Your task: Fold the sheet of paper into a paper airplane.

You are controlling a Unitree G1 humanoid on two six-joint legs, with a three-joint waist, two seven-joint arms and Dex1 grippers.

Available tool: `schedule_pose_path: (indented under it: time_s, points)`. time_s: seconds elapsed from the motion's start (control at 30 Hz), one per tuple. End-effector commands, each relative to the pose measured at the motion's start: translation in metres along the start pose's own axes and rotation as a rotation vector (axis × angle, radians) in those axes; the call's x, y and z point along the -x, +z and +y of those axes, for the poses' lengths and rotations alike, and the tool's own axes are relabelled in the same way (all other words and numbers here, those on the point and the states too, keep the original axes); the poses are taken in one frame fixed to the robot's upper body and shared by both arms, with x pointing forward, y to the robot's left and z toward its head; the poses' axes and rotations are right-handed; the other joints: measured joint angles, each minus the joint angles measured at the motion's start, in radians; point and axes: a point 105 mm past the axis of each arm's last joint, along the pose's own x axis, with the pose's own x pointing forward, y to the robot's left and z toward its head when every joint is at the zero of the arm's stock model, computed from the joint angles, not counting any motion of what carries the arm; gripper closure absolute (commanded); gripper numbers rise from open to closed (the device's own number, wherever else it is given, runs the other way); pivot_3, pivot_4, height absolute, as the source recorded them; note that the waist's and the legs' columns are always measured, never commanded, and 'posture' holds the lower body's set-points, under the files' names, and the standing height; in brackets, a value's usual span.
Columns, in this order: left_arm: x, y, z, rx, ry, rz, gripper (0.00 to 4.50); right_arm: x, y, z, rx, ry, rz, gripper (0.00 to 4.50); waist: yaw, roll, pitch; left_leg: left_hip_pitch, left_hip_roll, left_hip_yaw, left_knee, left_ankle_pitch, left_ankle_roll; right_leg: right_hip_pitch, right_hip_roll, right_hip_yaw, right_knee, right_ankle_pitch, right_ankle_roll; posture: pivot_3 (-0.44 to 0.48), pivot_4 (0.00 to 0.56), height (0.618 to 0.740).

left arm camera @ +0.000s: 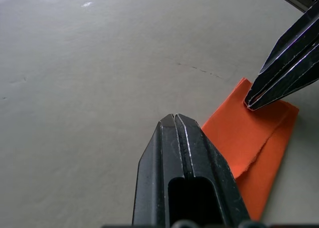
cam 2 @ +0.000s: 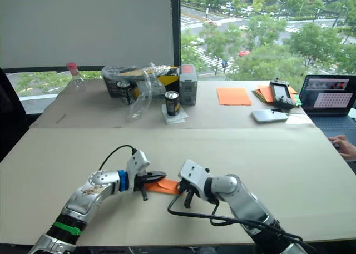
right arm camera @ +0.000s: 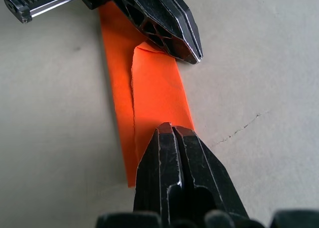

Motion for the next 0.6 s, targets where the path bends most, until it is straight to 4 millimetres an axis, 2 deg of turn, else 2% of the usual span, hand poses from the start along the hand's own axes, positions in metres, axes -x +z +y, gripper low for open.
schedule_pose_path:
  time_s: [0.03, 0.17, 0.33, 0.47, 0.53, 0.6]
  points:
    - [0.009, -0.057, 0.0, 0.053, 0.035, 0.228, 4.5, -0.004, -0.039, 0.006, -0.071, 0.012, 0.155, 4.48, -0.001, 0.001, -0.001, 0.0, 0.0, 0.0, 0.0, 0.0, 0.0, 0.0, 0.0, 0.0, 0.0, 0.0, 0.0, 0.0, 0.15, 0.715]
    - [0.006, -0.072, -0.013, 0.024, -0.013, 0.316, 4.5, -0.004, -0.039, 0.006, -0.072, 0.013, 0.155, 4.48, -0.002, 0.003, -0.003, 0.002, 0.0, 0.0, -0.001, 0.0, 0.0, 0.002, 0.0, 0.0, 0.0, -0.001, -0.001, 0.0, 0.15, 0.715]
    - [-0.001, -0.073, -0.016, -0.043, -0.037, 0.357, 4.5, -0.005, -0.039, 0.007, -0.071, 0.012, 0.155, 4.48, 0.003, 0.006, -0.009, 0.007, 0.0, 0.0, -0.002, 0.0, 0.0, 0.005, 0.0, 0.0, -0.001, -0.002, 0.0, 0.0, 0.15, 0.715]
    - [-0.027, -0.023, -0.027, 0.038, -0.092, 0.101, 4.5, -0.005, -0.04, 0.008, -0.078, 0.009, 0.156, 4.48, 0.006, 0.008, -0.01, 0.01, -0.001, 0.0, -0.002, -0.001, 0.0, 0.005, -0.001, 0.0, -0.001, -0.007, -0.008, 0.0, 0.15, 0.715]
    - [-0.029, -0.013, -0.027, 0.024, -0.102, 0.064, 4.5, -0.005, -0.04, 0.008, -0.08, 0.007, 0.158, 4.48, 0.007, 0.006, -0.009, 0.009, -0.001, 0.0, -0.002, -0.001, 0.0, 0.005, -0.001, 0.0, -0.001, -0.007, -0.008, 0.0, 0.15, 0.715]
    - [-0.029, -0.012, -0.027, 0.011, -0.112, 0.067, 4.5, -0.005, -0.04, 0.008, -0.082, 0.006, 0.158, 4.48, 0.005, 0.002, -0.008, 0.006, -0.001, 0.0, -0.002, -0.001, 0.0, 0.005, -0.001, 0.0, 0.0, -0.003, 0.0, 0.0, 0.15, 0.715]
